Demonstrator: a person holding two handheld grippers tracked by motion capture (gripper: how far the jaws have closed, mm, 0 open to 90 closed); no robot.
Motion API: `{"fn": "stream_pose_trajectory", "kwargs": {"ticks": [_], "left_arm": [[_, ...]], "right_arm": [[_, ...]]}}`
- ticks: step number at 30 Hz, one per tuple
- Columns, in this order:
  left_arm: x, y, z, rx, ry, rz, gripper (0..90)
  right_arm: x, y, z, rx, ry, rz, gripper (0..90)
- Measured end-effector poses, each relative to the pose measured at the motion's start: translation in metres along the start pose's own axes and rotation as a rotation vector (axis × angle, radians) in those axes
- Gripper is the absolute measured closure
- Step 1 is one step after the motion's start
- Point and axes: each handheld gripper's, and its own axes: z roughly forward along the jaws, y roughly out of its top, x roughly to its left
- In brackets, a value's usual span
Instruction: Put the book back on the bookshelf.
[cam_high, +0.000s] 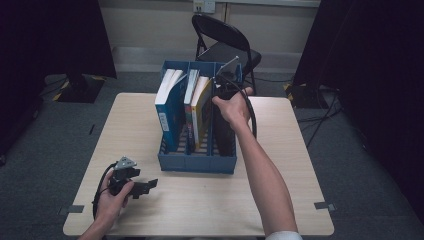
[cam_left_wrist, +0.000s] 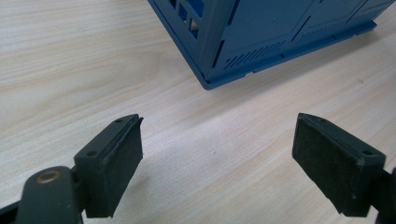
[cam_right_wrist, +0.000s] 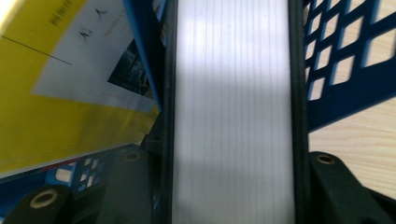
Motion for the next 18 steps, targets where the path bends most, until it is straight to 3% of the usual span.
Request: {"fn": "stream_pose_trajectory", "kwargs": {"ticks": [5, 12, 18], "left_arm": [[0.0, 0.0, 0.0, -0.002, 0.002, 0.002, 15.9], [0.0, 0.001, -0.002, -0.006, 0.005, 0.006, 15.9], [-0.003, 0.001, -0.002, -0.009, 0.004, 0.014, 15.9]], "right_arm": [[-0.001, -0.004, 0.011, -0.001, 0.01, 0.014, 53.5], [0.001, -0.012, 0.011, -0.023, 0.001, 0.017, 53.2], [0.004, -0.017, 0.01, -0.027, -0.006, -0.024, 51.5]]}}
